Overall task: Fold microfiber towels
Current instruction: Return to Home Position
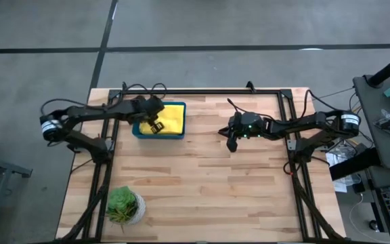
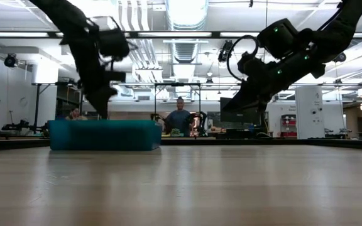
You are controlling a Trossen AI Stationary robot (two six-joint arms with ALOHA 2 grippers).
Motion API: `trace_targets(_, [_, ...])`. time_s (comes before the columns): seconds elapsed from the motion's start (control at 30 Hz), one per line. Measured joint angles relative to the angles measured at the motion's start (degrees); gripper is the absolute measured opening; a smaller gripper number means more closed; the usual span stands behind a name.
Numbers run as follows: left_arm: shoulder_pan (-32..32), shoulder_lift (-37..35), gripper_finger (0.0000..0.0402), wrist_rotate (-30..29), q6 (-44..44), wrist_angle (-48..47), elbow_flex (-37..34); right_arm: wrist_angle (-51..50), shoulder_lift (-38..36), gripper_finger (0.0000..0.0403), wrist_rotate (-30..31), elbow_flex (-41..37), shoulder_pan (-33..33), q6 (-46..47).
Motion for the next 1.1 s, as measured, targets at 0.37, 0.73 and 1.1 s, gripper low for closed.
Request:
trace_targets(0.37, [-19.19, -19.98, 0.0001, 5.68, -0.01, 16.25, -6.13, 0.07, -13.67, 0.0028, -0.17, -3.92, 6.99, -13.75])
trace_targets(0.73, [-33.21, -37.49, 0.0000, 5.77, 6.27, 44.20, -26.37, 6.74, -35.51, 0.0028, -1.14, -17.12, 7.06, -21.03])
trace_targets(1.1, [-33.21, -54.63, 0.0000, 5.75, 7.31, 46.39, -36.61, 3.39, -57.46, 0.0028, -4.66, -24.90, 7.17, -18.91])
